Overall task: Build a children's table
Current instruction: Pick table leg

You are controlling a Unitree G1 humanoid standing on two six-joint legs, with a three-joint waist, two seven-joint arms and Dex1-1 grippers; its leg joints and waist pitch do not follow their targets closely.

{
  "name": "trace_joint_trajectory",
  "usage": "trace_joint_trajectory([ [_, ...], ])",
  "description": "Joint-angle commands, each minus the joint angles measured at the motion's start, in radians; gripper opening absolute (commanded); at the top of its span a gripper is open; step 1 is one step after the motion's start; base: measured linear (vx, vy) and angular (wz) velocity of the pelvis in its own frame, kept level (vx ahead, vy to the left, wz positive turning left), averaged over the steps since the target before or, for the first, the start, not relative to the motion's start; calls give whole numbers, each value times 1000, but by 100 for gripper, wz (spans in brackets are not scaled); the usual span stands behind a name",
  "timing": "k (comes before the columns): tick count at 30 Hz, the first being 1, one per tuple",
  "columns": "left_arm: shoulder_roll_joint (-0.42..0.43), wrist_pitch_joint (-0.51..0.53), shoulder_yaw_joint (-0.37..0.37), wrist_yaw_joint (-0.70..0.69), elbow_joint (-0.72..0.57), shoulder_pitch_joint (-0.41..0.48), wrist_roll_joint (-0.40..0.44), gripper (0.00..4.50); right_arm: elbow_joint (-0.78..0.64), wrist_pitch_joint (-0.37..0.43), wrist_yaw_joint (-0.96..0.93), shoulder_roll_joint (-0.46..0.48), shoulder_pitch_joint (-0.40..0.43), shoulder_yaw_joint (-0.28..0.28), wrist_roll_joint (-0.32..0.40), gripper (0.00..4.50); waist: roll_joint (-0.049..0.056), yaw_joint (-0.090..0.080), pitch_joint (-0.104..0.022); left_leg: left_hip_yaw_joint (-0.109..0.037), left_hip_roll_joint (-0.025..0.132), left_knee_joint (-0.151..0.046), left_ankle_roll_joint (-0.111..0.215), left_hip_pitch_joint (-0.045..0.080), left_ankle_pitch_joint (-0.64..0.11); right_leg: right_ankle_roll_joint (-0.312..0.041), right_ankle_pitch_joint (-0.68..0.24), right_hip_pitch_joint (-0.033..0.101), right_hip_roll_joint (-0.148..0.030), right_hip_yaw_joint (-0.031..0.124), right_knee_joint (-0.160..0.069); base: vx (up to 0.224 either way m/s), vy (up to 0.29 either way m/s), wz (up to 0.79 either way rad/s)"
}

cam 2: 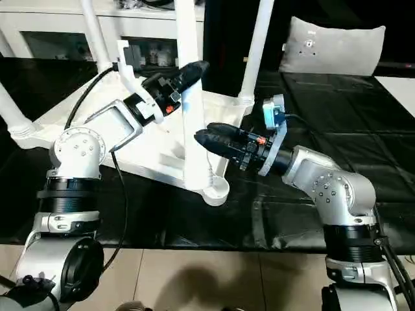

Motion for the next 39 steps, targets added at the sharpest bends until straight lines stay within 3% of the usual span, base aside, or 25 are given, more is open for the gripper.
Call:
trace_joint_trajectory([
  [1, 6, -48, -63, -44, -60, 9, 54, 177, -2, -2, -20, -10, -16, 31, -40, 348, -23, 1, -82, 6, 11, -55, 58, -11, 5, -19, -321, 77, -52, 53, -63, 0, 0, 0],
  [6, -15, -100, -99, -59, -121, 30, 77, 177, -3, -14, -52, 3, -14, 71, -83, 348, -23, -1, -82, 7, 13, -55, 48, -12, 2, -43, -304, 78, -54, 55, -59, 0, 0, 0],
  [11, -9, -135, -160, -106, -149, 49, 111, 177, 25, -11, -81, 36, -15, 97, -111, 348, -23, -2, -81, 7, 12, -57, 46, -11, -10, -28, -329, 77, -54, 54, -62, 0, 0, 0],
  [18, 18, -137, -214, -154, -171, 68, 141, 177, 0, -5, -40, 44, -7, 103, -90, 348, -20, -3, -82, 6, 15, -57, 46, -9, -10, -38, -298, 77, -53, 56, -58, 0, 0, 0],
  [26, 18, -147, -226, -167, -178, 74, 148, 177, -7, 12, -26, 39, 0, 106, -83, 348, -22, -4, -81, 6, 15, -57, 41, -9, -14, -38, -308, 78, -53, 57, -58, 0, 0, 0],
  [27, 18, -147, -226, -167, -178, 74, 148, 177, -7, 12, -26, 38, 0, 106, -83, 312, -22, -4, -81, 7, 14, -57, 42, -9, -14, -38, -308, 78, -54, 57, -59, 0, 0, 0],
  [35, 23, -143, -233, -185, -187, 76, 145, 177, 6, 16, -32, 52, -3, 96, -82, 262, -21, -4, -81, 7, 14, -57, 43, -9, -14, -43, -306, 78, -53, 57, -58, 0, 0, 0],
  [39, 24, -145, -233, -187, -184, 75, 146, 177, 6, 18, -29, 54, -2, 100, -83, 215, -21, -4, -81, 7, 14, -57, 41, -9, -16, -40, -309, 78, -53, 57, -58, 0, 0, 0],
])
